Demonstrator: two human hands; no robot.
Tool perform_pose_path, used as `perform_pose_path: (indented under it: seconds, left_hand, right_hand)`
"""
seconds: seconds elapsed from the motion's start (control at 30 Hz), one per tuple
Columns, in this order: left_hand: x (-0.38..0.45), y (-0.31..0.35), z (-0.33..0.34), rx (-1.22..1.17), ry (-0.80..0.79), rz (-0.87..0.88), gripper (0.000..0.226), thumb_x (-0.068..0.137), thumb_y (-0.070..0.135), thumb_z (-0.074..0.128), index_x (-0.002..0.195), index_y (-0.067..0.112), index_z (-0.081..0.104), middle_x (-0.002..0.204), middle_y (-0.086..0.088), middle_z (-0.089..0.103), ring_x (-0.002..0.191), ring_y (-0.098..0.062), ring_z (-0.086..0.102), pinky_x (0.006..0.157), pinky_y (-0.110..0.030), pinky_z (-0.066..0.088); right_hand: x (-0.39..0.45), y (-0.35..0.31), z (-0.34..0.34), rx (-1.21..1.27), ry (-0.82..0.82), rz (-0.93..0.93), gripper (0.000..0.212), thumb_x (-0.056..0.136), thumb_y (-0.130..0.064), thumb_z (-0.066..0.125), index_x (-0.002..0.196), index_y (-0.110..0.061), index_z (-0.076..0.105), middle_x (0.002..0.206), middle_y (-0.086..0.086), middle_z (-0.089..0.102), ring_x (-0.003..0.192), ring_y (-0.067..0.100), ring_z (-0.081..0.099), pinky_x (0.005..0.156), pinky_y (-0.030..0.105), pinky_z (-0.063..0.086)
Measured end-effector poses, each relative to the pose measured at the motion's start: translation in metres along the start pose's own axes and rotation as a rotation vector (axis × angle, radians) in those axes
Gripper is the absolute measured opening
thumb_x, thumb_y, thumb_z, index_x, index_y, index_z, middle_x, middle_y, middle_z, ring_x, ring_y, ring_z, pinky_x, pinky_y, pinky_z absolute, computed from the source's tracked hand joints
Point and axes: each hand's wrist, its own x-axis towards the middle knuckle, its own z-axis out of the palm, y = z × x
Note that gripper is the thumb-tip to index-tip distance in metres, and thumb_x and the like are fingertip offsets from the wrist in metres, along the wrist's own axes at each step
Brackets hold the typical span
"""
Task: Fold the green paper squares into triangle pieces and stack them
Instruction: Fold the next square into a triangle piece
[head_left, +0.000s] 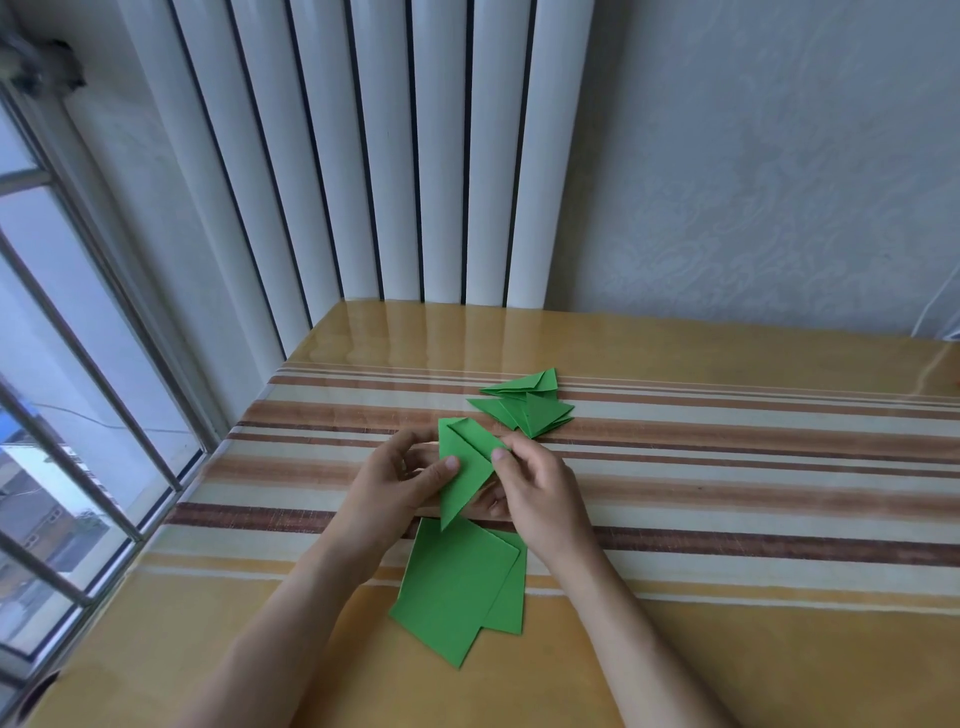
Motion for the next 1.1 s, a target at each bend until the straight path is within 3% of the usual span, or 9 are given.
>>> perform_pose_path:
  seconds: [0.1, 0.27, 0.37, 0.43, 0.6, 0.77, 0.83, 0.97, 1.1]
  left_hand:
    - [-0.001, 0.0, 0.0, 0.084, -0.006, 0.014, 0.015, 0.1, 0.024, 0.064, 0.107, 0.014, 0.072, 0.1, -0.014, 0.076, 0.081, -0.026, 0.075, 0.064, -0.034, 0.062]
    - [-0.002, 0.0, 0.002, 0.243, -0.113, 0.032, 0.017, 0.103, 0.02, 0.062, 0.094, 0.011, 0.074, 0.089, -0.014, 0.076, 0.074, -0.021, 0.071, 0.061, -0.023, 0.055]
    - [-0.002, -0.001, 0.003, 0.241, -0.155, 0.021, 0.016, 0.102, 0.021, 0.063, 0.095, 0.01, 0.073, 0.087, -0.012, 0.076, 0.076, -0.022, 0.07, 0.064, -0.024, 0.055]
    - [-0.002, -0.001, 0.003, 0.212, -0.157, 0.034, 0.012, 0.103, 0.019, 0.062, 0.108, 0.013, 0.071, 0.089, -0.011, 0.076, 0.077, -0.022, 0.071, 0.066, -0.026, 0.057]
    - [0.0, -0.002, 0.002, 0.235, -0.125, 0.128, 0.027, 0.102, 0.014, 0.063, 0.126, 0.027, 0.063, 0.096, -0.01, 0.065, 0.079, -0.017, 0.063, 0.069, -0.03, 0.053]
    - [-0.001, -0.001, 0.004, 0.235, -0.183, 0.2, 0.041, 0.092, 0.014, 0.077, 0.129, 0.023, 0.063, 0.119, -0.009, 0.064, 0.097, -0.03, 0.066, 0.081, -0.041, 0.06]
    - [0.0, -0.002, 0.004, 0.266, -0.209, 0.201, 0.052, 0.087, 0.02, 0.084, 0.133, 0.024, 0.06, 0.126, -0.007, 0.061, 0.107, -0.033, 0.064, 0.084, -0.038, 0.06]
    - [-0.001, -0.004, 0.003, 0.355, -0.298, 0.19, 0.077, 0.074, 0.032, 0.094, 0.137, 0.04, 0.05, 0.134, 0.004, 0.053, 0.117, -0.021, 0.058, 0.096, -0.037, 0.056]
    - [-0.002, -0.005, 0.004, 0.424, -0.345, 0.179, 0.08, 0.077, 0.023, 0.091, 0.137, 0.042, 0.042, 0.136, 0.006, 0.048, 0.12, -0.018, 0.055, 0.098, -0.039, 0.056]
  right_hand:
    - [0.0, 0.002, 0.0, -0.009, -0.011, 0.003, 0.022, 0.106, -0.023, 0.052, 0.111, -0.031, 0.072, 0.099, -0.004, 0.078, 0.087, 0.019, 0.075, 0.082, 0.053, 0.062]
    - [-0.001, 0.0, -0.001, -0.02, 0.041, -0.087, 0.02, 0.102, -0.022, 0.063, 0.113, -0.038, 0.063, 0.109, -0.016, 0.071, 0.087, 0.013, 0.07, 0.079, 0.045, 0.06]
    - [0.001, 0.0, -0.003, 0.01, 0.091, -0.134, 0.024, 0.1, -0.009, 0.062, 0.104, -0.032, 0.06, 0.1, -0.011, 0.068, 0.081, 0.021, 0.067, 0.072, 0.047, 0.055]
    - [0.001, 0.0, -0.003, 0.034, 0.089, -0.139, 0.021, 0.098, -0.008, 0.06, 0.096, -0.029, 0.062, 0.089, -0.006, 0.068, 0.078, 0.023, 0.065, 0.07, 0.048, 0.054]
    - [-0.001, -0.004, -0.003, 0.107, 0.091, -0.057, 0.018, 0.088, -0.022, 0.053, 0.088, -0.023, 0.071, 0.079, -0.006, 0.071, 0.071, 0.015, 0.062, 0.064, 0.037, 0.048]
    - [0.0, -0.002, -0.001, 0.057, 0.101, -0.063, 0.012, 0.099, -0.013, 0.068, 0.096, -0.021, 0.075, 0.089, -0.008, 0.077, 0.086, 0.012, 0.073, 0.08, 0.042, 0.062]
    - [0.001, 0.001, -0.001, 0.02, 0.095, -0.066, 0.012, 0.096, -0.01, 0.071, 0.097, -0.022, 0.073, 0.09, -0.01, 0.077, 0.086, 0.011, 0.074, 0.08, 0.042, 0.062]
    - [0.003, 0.004, 0.0, -0.045, 0.113, -0.074, 0.015, 0.092, -0.012, 0.075, 0.096, -0.025, 0.068, 0.091, -0.011, 0.074, 0.084, 0.013, 0.072, 0.076, 0.045, 0.061]
    - [0.004, 0.008, 0.0, -0.062, 0.138, -0.048, 0.018, 0.091, -0.014, 0.077, 0.093, -0.029, 0.068, 0.09, -0.012, 0.073, 0.085, 0.012, 0.071, 0.076, 0.042, 0.062]
